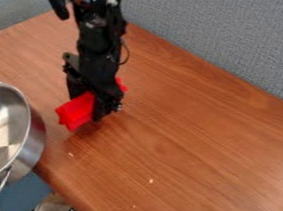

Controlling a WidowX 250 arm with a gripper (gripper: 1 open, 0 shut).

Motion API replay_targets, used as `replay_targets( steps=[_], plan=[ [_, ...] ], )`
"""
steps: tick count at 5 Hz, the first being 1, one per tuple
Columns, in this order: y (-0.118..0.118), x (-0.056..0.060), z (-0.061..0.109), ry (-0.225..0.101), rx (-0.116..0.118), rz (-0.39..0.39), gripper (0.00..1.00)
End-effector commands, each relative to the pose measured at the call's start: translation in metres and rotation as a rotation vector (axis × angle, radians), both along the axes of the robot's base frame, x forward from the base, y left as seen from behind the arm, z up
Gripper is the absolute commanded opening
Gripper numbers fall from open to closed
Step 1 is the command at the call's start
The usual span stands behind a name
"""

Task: Move the red object from the metal pot to the table

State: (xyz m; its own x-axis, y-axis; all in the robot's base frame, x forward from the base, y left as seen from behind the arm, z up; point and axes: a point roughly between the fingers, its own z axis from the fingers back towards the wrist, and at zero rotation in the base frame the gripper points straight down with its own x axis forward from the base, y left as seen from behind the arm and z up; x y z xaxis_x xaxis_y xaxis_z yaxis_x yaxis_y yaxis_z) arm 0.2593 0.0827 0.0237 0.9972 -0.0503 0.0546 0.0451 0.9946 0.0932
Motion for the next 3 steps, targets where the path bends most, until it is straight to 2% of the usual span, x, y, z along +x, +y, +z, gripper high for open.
replay_targets(
  steps=[1, 2, 3],
  plan=[
    [0.017, 0.007, 0.001, -0.022, 0.032, 0.181, 0.0],
    [0.014, 0.011, 0.018, -0.016, 0.018, 0.144, 1.0],
    [0.007, 0.017, 0.051, -0.035, -0.002, 0.11, 1.0]
  ],
)
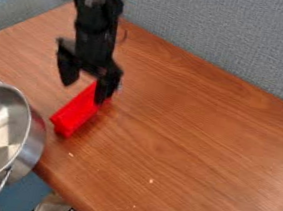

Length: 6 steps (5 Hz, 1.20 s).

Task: Move the red object from the metal pot to the table

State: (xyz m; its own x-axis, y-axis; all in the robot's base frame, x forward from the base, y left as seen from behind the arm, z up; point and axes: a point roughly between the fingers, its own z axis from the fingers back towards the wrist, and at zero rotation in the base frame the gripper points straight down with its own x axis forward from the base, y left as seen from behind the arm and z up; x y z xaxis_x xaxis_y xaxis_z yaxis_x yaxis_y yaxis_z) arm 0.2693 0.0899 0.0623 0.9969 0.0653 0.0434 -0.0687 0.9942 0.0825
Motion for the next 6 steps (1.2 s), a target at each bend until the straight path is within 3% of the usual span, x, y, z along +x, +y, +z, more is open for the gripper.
replay_targets(
  steps=[1, 2, 3, 4, 6],
  plan=[
    [-0.026, 0.005, 0.036, -0.085, -0.002, -0.094, 1.0],
    [-0.054, -0.001, 0.045, -0.102, -0.007, -0.189, 1.0],
    [-0.05, -0.001, 0.048, -0.077, -0.029, -0.208, 1.0],
    [-0.046, 0.003, 0.051, -0.064, -0.046, -0.213, 1.0],
    [-0.045, 0.024, 0.062, -0.065, -0.059, -0.176, 1.0]
  ],
)
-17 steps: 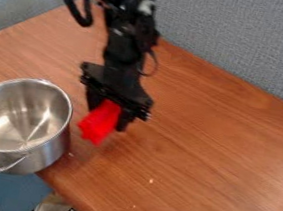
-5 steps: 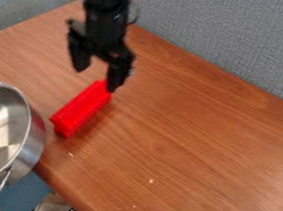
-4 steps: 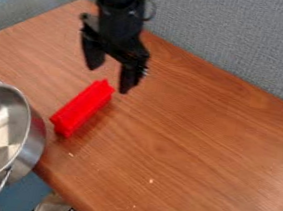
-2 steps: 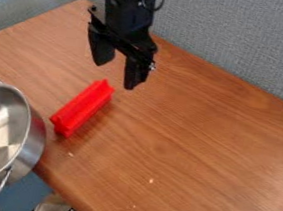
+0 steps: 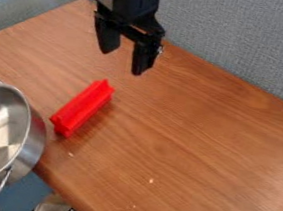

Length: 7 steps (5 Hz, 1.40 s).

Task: Move the red object from the metal pot to the table

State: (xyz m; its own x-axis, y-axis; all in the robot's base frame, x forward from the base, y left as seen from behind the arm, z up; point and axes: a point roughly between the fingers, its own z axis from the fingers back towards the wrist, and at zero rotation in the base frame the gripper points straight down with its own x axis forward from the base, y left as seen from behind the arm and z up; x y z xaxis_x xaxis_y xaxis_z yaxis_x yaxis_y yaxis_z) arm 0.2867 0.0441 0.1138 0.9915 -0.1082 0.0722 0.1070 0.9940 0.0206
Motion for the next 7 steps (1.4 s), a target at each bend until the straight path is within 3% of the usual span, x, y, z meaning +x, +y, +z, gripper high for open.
replay_targets(
  steps=[1, 3, 5, 7],
  plan=[
    [-0.002, 0.02, 0.015, -0.028, -0.008, -0.008, 1.0],
    [-0.025, -0.004, 0.049, 0.019, -0.07, -0.065, 1.0],
    [-0.016, -0.012, -0.001, 0.057, -0.022, -0.033, 1.0],
    [0.017, -0.04, -0.002, 0.039, -0.026, 0.114, 1.0]
  ],
)
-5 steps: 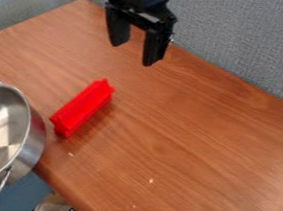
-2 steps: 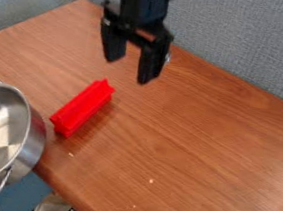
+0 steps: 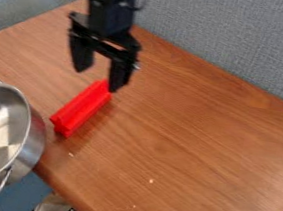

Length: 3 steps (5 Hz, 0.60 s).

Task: Move the red object from the metal pot to the table

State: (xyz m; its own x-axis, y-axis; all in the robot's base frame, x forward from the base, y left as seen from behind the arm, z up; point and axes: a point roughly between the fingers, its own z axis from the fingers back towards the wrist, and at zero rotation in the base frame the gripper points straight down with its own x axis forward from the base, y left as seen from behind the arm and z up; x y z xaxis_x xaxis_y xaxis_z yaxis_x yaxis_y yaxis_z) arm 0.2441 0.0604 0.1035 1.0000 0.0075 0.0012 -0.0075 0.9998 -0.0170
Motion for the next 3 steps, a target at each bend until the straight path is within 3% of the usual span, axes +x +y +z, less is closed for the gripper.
replay_targets(
  steps=[1, 2, 3],
  plan=[
    [-0.007, -0.014, 0.013, -0.053, 0.078, 0.134, 1.0],
    [-0.024, -0.018, 0.016, -0.052, 0.125, 0.255, 1.0],
    [-0.022, -0.033, 0.022, -0.078, 0.166, 0.366, 1.0]
  ],
)
